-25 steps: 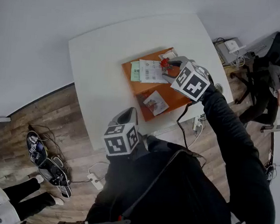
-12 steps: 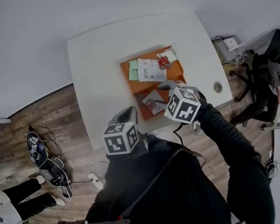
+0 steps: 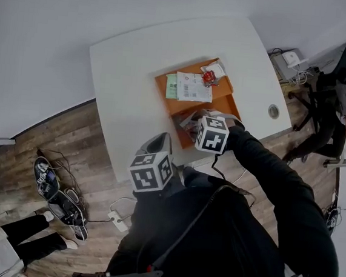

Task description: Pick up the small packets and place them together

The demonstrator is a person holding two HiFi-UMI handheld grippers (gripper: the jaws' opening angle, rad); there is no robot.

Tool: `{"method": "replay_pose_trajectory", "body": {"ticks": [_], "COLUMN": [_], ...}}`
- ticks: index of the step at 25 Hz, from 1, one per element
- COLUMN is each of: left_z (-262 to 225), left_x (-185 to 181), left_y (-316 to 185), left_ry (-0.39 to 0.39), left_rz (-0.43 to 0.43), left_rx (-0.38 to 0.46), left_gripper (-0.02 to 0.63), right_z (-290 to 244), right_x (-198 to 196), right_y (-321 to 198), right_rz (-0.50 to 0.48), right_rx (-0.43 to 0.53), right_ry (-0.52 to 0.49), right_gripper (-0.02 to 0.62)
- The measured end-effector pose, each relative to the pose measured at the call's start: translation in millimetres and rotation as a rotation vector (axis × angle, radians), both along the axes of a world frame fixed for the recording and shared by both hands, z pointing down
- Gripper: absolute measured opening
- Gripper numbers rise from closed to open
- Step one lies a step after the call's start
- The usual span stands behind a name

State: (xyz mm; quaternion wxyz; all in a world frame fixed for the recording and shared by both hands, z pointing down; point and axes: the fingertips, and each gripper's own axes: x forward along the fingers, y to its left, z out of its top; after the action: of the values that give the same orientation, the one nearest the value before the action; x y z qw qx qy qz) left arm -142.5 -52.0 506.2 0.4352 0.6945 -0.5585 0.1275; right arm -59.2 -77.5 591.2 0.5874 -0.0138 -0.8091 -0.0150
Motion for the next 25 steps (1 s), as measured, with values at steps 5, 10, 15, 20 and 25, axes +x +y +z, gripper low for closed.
{"method": "replay_pose_trajectory", "body": {"ticks": [5, 10, 15, 20, 25], "left_z": [0.9, 1.7, -0.1, -2.4, -2.7], "left_x": [-1.7, -0.8, 0.5, 1.8, -0.7], "left_y": [-0.5, -2.8, -6.0, -3.0, -0.8], "left_ry": [-0.001, -0.005, -0.01, -0.012, -0.012], "left_rz": [-0.004, 0.003, 0.012, 0.018, 0.014], "left_rx": [-0.002, -0.003, 0.003, 0.004, 0.005], "left_gripper": [-0.002, -0.002, -0.002, -0.002, -0.002], "right_z": [5.4, 5.7, 0.5, -16.5, -51.9], "right_x": [-1.4, 0.3, 0.6, 3.6, 4.9], "right_y": [-2.3, -2.4, -3.0, -2.9, -5.4], "right_rz": [0.004, 0.047, 0.031, 0.046, 0.057], "right_rx": [-0.007, -0.016, 0.017, 0.026, 0.041], "right_ry": [0.006, 0.015, 0.016, -0.018, -0.076], "right_gripper": [0.164, 0.118, 0.037, 0.023, 0.023]}}
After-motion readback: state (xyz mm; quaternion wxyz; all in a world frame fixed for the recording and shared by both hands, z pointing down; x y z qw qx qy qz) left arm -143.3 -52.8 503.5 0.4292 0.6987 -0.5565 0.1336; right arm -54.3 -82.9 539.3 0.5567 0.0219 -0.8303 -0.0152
